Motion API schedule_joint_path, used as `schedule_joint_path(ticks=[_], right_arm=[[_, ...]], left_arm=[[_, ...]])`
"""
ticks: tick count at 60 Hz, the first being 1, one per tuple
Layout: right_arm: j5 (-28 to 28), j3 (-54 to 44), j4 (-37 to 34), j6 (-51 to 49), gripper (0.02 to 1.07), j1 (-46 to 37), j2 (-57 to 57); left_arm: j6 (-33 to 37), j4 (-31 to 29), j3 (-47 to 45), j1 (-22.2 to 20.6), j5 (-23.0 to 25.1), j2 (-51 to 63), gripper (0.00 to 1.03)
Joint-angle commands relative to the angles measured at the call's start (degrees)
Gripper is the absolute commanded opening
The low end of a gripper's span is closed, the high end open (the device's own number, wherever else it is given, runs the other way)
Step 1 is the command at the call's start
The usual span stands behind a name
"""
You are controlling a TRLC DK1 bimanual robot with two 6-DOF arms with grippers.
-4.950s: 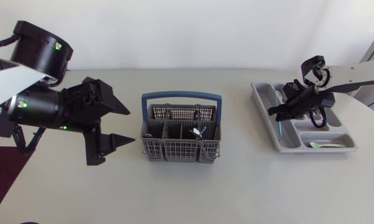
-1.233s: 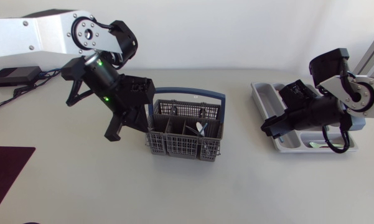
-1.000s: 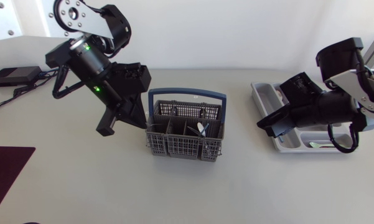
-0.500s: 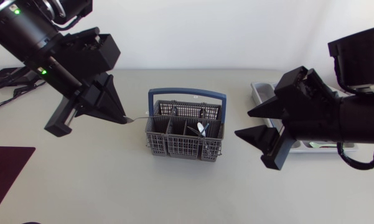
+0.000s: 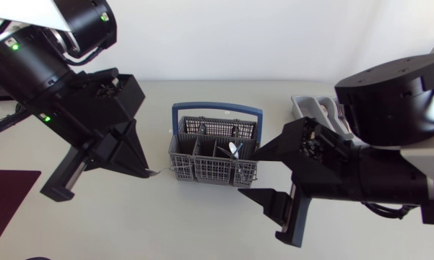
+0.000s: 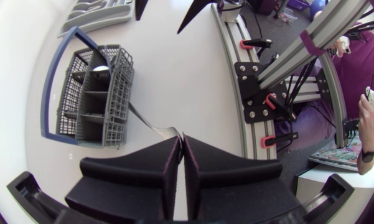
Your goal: Sort the cutlery from the basket into the organizer compartments.
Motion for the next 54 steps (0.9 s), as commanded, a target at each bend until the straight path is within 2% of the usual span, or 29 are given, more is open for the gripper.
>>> schedule_joint_path(ticks=[1,12,30,42,50,54], right_arm=[[-0.08,-2.35,1.85,-0.95,0.82,1.04,1.71],[-0.34,-4.9,6.07,-0.95,0.82,2.98,4.43],[-0.43,-7.88,11.61,-0.78,0.82,4.82,7.16],[-0.61,-7.53,12.67,-1.39,0.82,6.14,8.47],[-0.78,-7.36,13.98,-1.48,0.78,7.9,9.79],[-0.78,-7.36,14.86,-1.57,0.7,8.78,10.67]], left_arm=[[-1.83,0.1,-1.58,-2.06,1.79,0.25,0.04],[-4.03,2.21,-3.6,-4.96,6.01,1.04,0.04],[-9.74,11.26,-11.07,-9.18,7.94,0.16,0.04],[-11.24,13.37,-13.36,-9.97,9.18,-0.63,0.04],[-11.68,13.55,-13.53,-9.62,10.49,-1.07,0.04],[-11.76,13.63,-13.45,-9.45,10.85,-1.16,0.04]])
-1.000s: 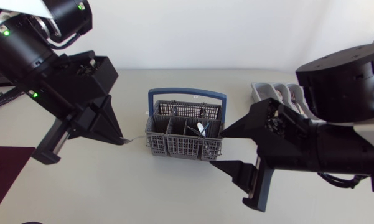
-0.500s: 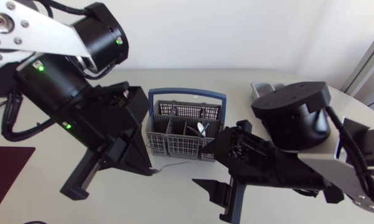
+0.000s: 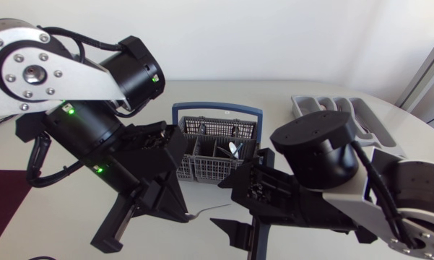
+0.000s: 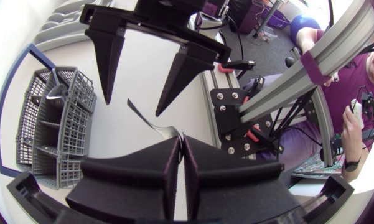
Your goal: Sort the cutlery from the basket into the organizer compartments.
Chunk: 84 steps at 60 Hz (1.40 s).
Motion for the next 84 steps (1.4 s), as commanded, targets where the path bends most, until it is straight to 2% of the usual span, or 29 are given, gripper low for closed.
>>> schedule_joint_path(ticks=[1,10,26,35,40,43,44,47,49,53,61,65,71,79,84], right_arm=[[-0.17,-0.76,1.14,-1.13,0.69,1.41,1.89],[-0.08,-0.14,2.45,-1.66,0.51,2.03,3.03],[0.01,0.74,3.33,-1.92,0.3,2.47,4.35],[0.01,1.09,3.69,-1.75,0.28,2.64,4.96],[0.09,1.53,3.69,-1.83,0.19,2.82,5.4],[0.18,1.88,3.33,-1.83,0.07,2.99,5.67],[0.18,1.88,3.25,-1.83,0.07,2.99,5.75],[0.27,2.06,3.07,-1.75,0.07,3.08,5.75],[0.18,2.06,2.72,-1.66,0.07,3.08,5.75],[0.09,1.79,2.1,-1.66,0.07,3.08,5.75],[-0.26,1.35,0.79,-1.39,0.07,3.17,5.67],[-0.26,0.65,0.08,-1.48,0.07,3.17,5.31],[-0.26,-1.02,-0.71,-1.48,0.07,2.82,4.0],[-0.26,-3.48,-2.82,-2.01,0.07,1.85,0.92],[-0.26,-5.59,-4.66,-2.89,0.07,-0.7,-2.95]], left_arm=[[-1.32,0.23,-1.1,-0.03,1.21,-1.24,0.04],[-1.4,0.67,-1.54,0.5,2.35,-1.33,0.04],[-1.05,0.67,-1.8,2.08,3.32,-1.51,0.04],[-0.61,0.67,-2.15,2.96,4.02,-1.68,0.04],[-0.35,0.67,-2.15,3.31,4.37,-1.6,0.04],[-0.26,0.67,-2.06,3.66,4.46,-1.6,0.04],[-0.17,0.67,-1.98,3.84,4.63,-1.6,0.05],[-0.17,0.67,-1.98,4.46,5.07,-1.6,0.09],[-0.17,0.67,-2.06,4.81,5.16,-1.6,0.16],[-0.35,0.67,-1.89,5.16,5.25,-1.51,0.43],[-2.99,2.43,-0.75,6.48,5.69,-1.6,0.72],[-6.15,5.24,0.57,7.88,7.27,-1.77,0.81],[-12.39,11.4,1.89,9.11,7.54,-2.56,0.91],[-22.59,23.26,1.45,10.17,7.18,-4.41,0.92],[-27.07,28.98,1.01,11.05,3.93,-4.5,0.92]])
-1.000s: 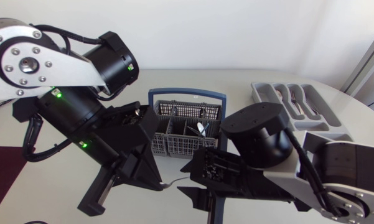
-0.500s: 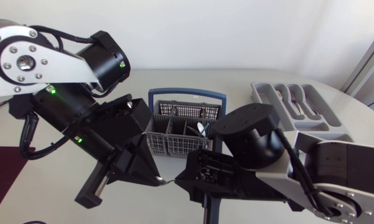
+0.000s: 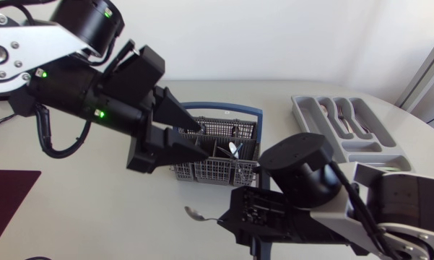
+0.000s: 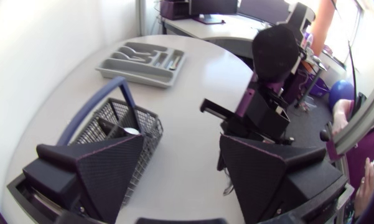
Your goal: Sort the cutlery from the basket into the organizer compartments.
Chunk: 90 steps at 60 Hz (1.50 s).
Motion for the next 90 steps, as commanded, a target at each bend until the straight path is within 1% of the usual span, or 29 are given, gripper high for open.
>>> schedule_joint_path(ticks=[1,2,3,4,7,11,18,21,25,30,35,42,43,51,60,69,75,90], right_arm=[[-0.28,-3.17,-2.02,-1.73,0.07,-2.71,-4.42],[-0.28,-3.52,-2.72,-2.17,0.07,-3.41,-5.38],[-0.28,-3.87,-3.34,-2.52,0.07,-4.29,-6.53],[-0.37,-4.22,-3.78,-2.7,0.07,-5.0,-7.49],[-0.63,-5.45,-5.71,-4.46,0.07,-7.9,-10.74],[-2.13,-6.77,-8.35,-8.06,0.07,-13.61,-14.26],[-7.84,-7.91,-13.01,-16.76,0.07,-27.14,-18.04],[-10.39,-8.18,-14.24,-21.07,0.07,-33.12,-18.13],[-15.05,-8.35,-15.47,-27.66,0.07,-42.52,-17.51],[-18.47,-8.26,-15.64,-35.04,0.07,-51.93,-14.88],[-22.25,-7.3,-15.73,-41.99,0.07,-60.72,-11.36],[-24.63,-5.72,-13.8,-50.25,0.07,-69.6,-3.98],[-25.5,-4.92,-13.36,-52.97,0.07,-72.41,-1.52],[-25.94,-1.85,-9.49,-60.35,0.07,-79.7,7.8],[-25.68,0.35,-3.69,-64.31,0.07,-84.01,13.34],[-23.48,2.19,5.1,-67.03,0.07,-87.26,19.58],[-22.52,4.48,8.7,-68.62,0.07,-89.19,23.97],[-19.79,7.47,18.19,-72.66,0.07,-92.18,31.53]], left_arm=[[-7.31,4.52,0.86,0.86,-2.61,-1.09,0.92],[-7.93,5.31,0.6,0.77,-4.01,-1.09,0.92],[-8.1,5.66,0.51,0.77,-4.45,-1.09,0.92],[-8.9,6.98,-0.02,0.6,-6.04,-1.09,0.92],[-10.39,9.97,-1.34,0.33,-8.67,-1.18,0.92],[-11.53,13.22,-3.01,-0.72,-13.86,-1.18,0.92],[-12.94,18.23,-5.82,-2.74,-21.59,-0.91,0.91],[-13.11,18.85,-6.17,-3.62,-23.0,-0.74,0.91],[-13.2,20.08,-6.79,-4.5,-26.25,-0.56,0.91],[-13.29,22.36,-8.19,-6.08,-30.56,-0.56,0.9],[-13.2,23.42,-9.51,-6.43,-31.96,-0.65,0.88],[-12.94,24.21,-10.92,-6.35,-32.84,-0.65,0.87],[-12.85,24.3,-11.18,-6.17,-32.93,-0.65,0.87],[-12.32,24.47,-12.15,-6.17,-33.37,-0.91,0.87],[-12.06,26.32,-13.91,-6.61,-34.51,-0.82,0.85],[-11.97,28.25,-15.49,-7.49,-35.92,-0.56,0.85],[-11.97,29.13,-16.46,-8.02,-36.71,-0.47,0.85],[-11.71,29.31,-17.25,-8.72,-37.68,-0.38,0.86]])
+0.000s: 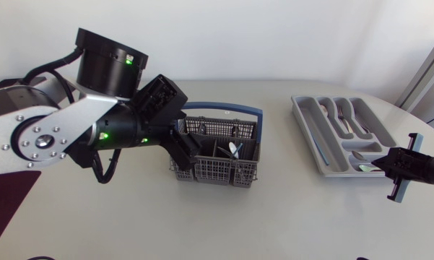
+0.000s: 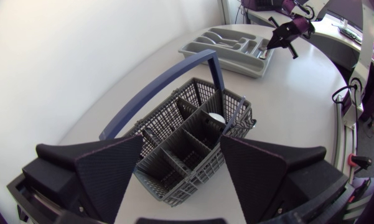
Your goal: Sort the cutlery from the basket into the organizer compartments.
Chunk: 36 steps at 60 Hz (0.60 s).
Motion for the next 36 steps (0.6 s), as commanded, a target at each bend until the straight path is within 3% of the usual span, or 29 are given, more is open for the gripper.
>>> schedule_joint_path(ticks=[1,8,27,36], right_arm=[[0.93,1.37,3.01,-3.7,0.07,-0.8,3.12],[2.78,1.72,8.63,-5.72,0.07,-1.15,6.81],[6.47,1.72,15.4,-10.38,0.09,-0.71,11.47],[7.43,0.14,20.32,-11.79,0.19,-0.45,12.88]], left_arm=[[0.44,0.61,-1.9,-0.92,-0.65,0.32,0.86],[0.36,0.61,-1.9,-1.0,-0.65,0.32,0.86],[0.36,0.35,-1.9,-1.97,-1.27,0.4,0.86],[0.36,0.35,-2.08,-2.59,-1.62,0.49,0.86]])
